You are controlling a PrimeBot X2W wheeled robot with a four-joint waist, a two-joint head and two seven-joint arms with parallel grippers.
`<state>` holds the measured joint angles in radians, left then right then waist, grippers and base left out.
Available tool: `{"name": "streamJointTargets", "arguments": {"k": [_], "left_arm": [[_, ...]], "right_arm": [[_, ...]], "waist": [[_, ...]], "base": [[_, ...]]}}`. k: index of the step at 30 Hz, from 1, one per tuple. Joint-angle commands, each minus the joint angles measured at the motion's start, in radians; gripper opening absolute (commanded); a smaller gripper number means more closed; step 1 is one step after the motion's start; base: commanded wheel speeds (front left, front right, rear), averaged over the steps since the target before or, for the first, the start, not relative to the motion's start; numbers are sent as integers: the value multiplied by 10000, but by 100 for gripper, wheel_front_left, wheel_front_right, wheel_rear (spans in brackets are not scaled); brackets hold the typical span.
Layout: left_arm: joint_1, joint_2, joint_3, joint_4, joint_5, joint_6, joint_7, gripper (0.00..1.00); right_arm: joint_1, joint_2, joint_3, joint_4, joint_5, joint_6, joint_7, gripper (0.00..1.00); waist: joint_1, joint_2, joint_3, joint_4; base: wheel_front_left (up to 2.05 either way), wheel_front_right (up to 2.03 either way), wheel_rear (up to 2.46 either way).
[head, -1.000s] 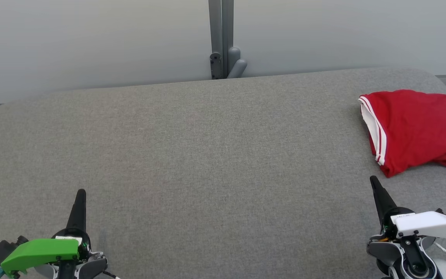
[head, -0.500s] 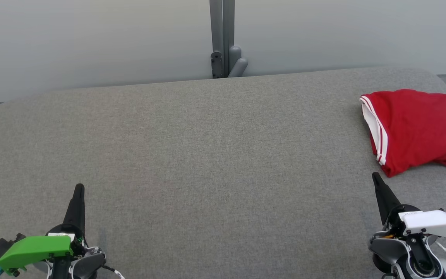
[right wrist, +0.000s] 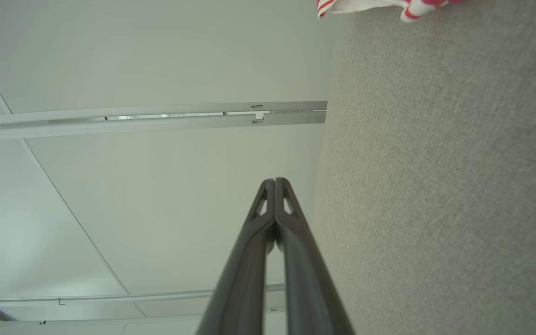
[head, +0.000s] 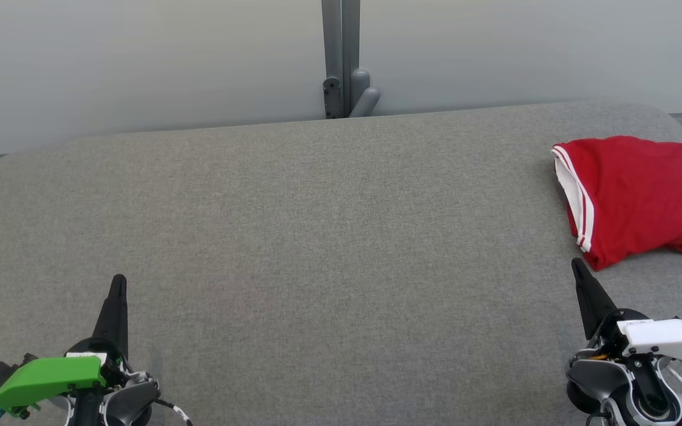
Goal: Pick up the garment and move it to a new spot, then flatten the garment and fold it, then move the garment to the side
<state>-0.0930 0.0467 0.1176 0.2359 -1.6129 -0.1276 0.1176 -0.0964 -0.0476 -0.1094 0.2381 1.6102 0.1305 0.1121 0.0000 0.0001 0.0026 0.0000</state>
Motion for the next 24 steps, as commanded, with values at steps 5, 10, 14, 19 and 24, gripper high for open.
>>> {"name": "streamJointTargets", "arguments": {"k": [5, 10, 14, 19, 24], "left_arm": [[-129, 65, 18, -14, -13, -62, 19, 0], [-129, 65, 18, -14, -13, -62, 19, 0], [-129, 64, 18, -13, -13, -62, 18, 0], [-129, 64, 18, -13, -13, -62, 18, 0], [-129, 64, 18, -14, -13, -62, 18, 0]], "right_arm": [[-87, -48, -16, -43, 73, 4, 19, 0], [-87, -48, -14, -43, 73, 4, 19, 0], [-86, -48, -14, -43, 73, 4, 19, 0], [-86, -48, -13, -42, 73, 4, 18, 0], [-86, -48, -13, -42, 73, 4, 18, 0]], "waist": [[0, -1, 0, 0], [0, -1, 0, 0], [0, -1, 0, 0], [0, -1, 0, 0], [0, -1, 0, 0]], "base": [[0, 0, 0], [0, 0, 0], [0, 0, 0], [0, 0, 0], [0, 0, 0]]}}
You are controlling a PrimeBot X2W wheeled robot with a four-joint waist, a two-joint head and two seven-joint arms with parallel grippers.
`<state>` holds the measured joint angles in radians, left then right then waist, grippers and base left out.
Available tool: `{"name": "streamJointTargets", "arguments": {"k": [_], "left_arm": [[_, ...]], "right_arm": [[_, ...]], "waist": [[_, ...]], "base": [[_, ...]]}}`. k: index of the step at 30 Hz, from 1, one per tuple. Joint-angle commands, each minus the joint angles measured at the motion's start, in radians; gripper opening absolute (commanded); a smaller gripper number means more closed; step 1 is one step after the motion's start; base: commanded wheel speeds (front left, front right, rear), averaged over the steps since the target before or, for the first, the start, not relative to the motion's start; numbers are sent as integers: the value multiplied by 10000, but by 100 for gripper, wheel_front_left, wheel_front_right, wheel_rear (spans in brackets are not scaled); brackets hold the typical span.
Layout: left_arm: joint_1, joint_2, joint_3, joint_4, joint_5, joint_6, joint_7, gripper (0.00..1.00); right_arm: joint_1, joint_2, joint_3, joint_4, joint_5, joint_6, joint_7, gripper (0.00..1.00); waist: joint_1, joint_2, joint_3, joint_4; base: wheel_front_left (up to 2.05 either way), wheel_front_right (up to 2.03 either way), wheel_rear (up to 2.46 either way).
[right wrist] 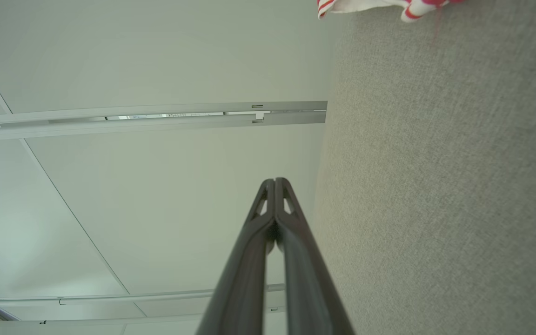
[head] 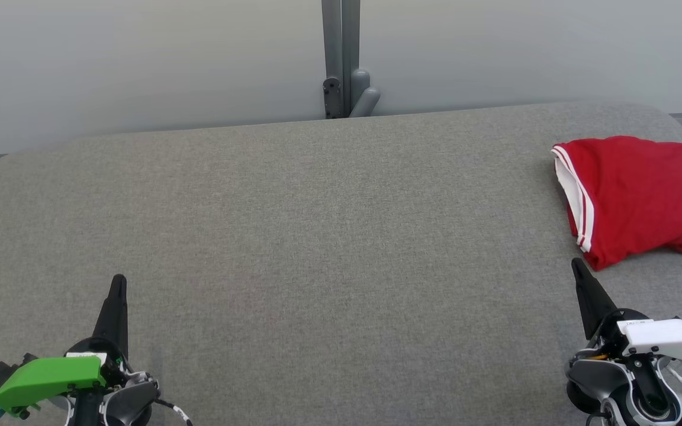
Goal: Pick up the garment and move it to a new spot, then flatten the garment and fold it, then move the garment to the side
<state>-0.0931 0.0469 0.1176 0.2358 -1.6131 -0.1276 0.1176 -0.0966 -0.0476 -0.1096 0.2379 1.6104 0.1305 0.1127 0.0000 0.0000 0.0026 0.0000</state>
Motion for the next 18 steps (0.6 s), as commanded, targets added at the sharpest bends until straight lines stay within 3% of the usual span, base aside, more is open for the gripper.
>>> {"name": "streamJointTargets", "arguments": {"k": [1, 18], "left_arm": [[-128, 62, 18, -12, -11, -62, 18, 0], [-128, 62, 16, -13, -12, -62, 18, 0]], "right_arm": [[-84, -48, -11, -40, 71, 4, 13, 0], [-84, -48, -11, -40, 72, 4, 12, 0]], "waist": [[0, 0, 0, 0], [0, 0, 0, 0]], "base": [[0, 0, 0], [0, 0, 0]]}}
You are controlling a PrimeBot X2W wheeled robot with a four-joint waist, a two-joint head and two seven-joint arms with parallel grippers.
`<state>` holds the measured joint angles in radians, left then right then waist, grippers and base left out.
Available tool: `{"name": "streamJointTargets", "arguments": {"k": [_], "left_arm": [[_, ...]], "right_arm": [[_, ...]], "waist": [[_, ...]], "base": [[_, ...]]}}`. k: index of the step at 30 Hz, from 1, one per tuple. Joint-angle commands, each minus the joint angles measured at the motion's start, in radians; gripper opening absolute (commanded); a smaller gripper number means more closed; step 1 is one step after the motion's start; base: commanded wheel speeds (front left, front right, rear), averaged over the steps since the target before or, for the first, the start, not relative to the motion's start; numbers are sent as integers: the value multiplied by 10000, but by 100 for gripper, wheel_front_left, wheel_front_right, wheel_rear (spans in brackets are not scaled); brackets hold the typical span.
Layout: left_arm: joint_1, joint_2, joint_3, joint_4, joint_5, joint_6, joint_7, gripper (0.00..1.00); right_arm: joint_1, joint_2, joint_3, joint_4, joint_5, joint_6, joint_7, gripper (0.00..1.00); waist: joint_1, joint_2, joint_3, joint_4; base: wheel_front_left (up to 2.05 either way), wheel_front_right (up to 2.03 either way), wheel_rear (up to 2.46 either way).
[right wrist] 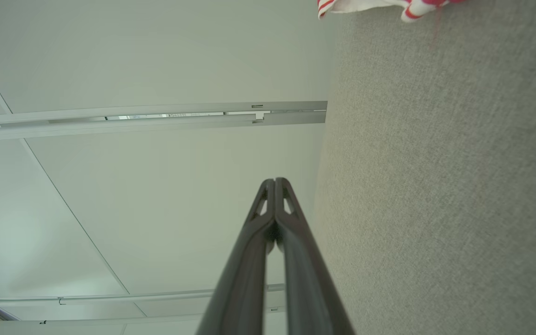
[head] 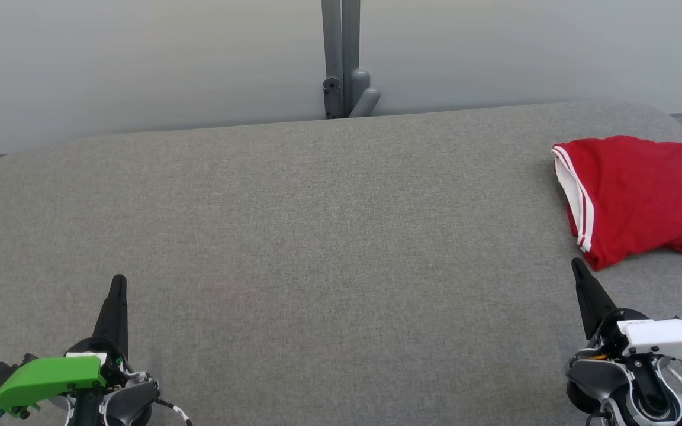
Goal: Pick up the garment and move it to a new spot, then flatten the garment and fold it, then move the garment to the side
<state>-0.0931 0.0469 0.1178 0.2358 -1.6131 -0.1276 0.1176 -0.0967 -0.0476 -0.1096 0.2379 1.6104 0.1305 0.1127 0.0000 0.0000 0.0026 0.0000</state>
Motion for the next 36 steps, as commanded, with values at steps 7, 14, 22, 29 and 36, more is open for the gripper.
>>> {"name": "streamJointTargets", "arguments": {"k": [7, 14, 22, 29, 36], "left_arm": [[-128, 62, 14, -13, -12, -62, 17, 0], [-128, 62, 13, -12, -12, -63, 17, 0], [-128, 62, 13, -13, -12, -63, 17, 0], [-128, 62, 13, -13, -12, -63, 17, 0], [-128, 62, 13, -13, -12, -63, 17, 0]], "right_arm": [[-83, -48, -10, -40, 72, 4, 12, 0], [-83, -48, -10, -40, 72, 4, 10, 0], [-83, -48, -10, -40, 72, 4, 11, 0], [-83, -48, -10, -40, 72, 4, 10, 0], [-83, -48, -10, -40, 73, 4, 11, 0]], "waist": [[0, 0, 0, 0], [0, 0, 0, 0], [0, 0, 0, 0], [0, 0, 0, 0], [0, 0, 0, 0]], "base": [[0, 0, 0], [0, 0, 0], [0, 0, 0], [0, 0, 0], [0, 0, 0]]}}
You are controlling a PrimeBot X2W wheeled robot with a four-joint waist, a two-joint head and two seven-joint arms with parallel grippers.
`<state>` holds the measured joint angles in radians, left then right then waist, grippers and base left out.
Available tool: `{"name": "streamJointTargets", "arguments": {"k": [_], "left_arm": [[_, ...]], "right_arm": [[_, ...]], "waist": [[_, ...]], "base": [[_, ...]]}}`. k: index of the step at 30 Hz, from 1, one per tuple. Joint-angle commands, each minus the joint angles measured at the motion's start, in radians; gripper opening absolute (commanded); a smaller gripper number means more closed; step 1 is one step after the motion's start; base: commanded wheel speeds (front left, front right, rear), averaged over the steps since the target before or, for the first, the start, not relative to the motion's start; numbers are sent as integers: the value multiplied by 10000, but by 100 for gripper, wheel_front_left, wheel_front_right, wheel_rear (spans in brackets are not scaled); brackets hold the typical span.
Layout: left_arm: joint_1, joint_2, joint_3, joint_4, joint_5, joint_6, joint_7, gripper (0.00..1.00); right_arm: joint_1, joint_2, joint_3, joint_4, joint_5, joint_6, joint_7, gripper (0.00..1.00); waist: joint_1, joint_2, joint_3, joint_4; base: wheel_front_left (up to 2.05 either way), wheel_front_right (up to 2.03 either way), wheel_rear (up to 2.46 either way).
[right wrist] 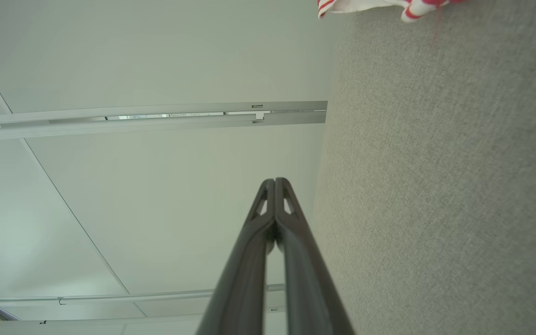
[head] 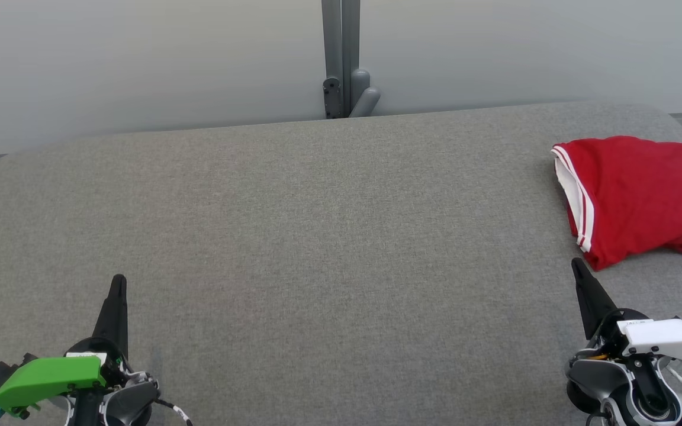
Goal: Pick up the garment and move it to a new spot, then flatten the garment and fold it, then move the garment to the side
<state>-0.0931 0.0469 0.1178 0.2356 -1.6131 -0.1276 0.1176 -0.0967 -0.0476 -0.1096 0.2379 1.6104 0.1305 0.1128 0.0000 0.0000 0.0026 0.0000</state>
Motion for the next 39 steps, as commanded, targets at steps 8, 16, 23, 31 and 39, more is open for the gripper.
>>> {"name": "streamJointTargets", "arguments": {"k": [8, 16, 23, 31, 39], "left_arm": [[-128, 63, 13, -12, -12, -63, 17, 0], [-128, 63, 12, -12, -12, -63, 16, 0], [-128, 63, 12, -12, -12, -63, 16, 0], [-128, 63, 12, -13, -12, -63, 16, 0], [-128, 63, 12, -13, -12, -63, 16, 0]], "right_arm": [[-83, -48, -9, -40, 73, 4, 9, 0], [-82, -48, -9, -40, 73, 4, 7, 0], [-82, -48, -9, -40, 73, 4, 7, 0], [-83, -49, -9, -40, 73, 4, 8, 0], [-83, -49, -9, -40, 73, 4, 8, 0]], "waist": [[0, 0, 0, 0], [0, 0, 0, 0], [0, 0, 0, 0], [0, 0, 0, 0], [0, 0, 0, 0]], "base": [[0, 0, 0], [0, 0, 0], [0, 0, 0], [0, 0, 0], [0, 0, 0]]}}
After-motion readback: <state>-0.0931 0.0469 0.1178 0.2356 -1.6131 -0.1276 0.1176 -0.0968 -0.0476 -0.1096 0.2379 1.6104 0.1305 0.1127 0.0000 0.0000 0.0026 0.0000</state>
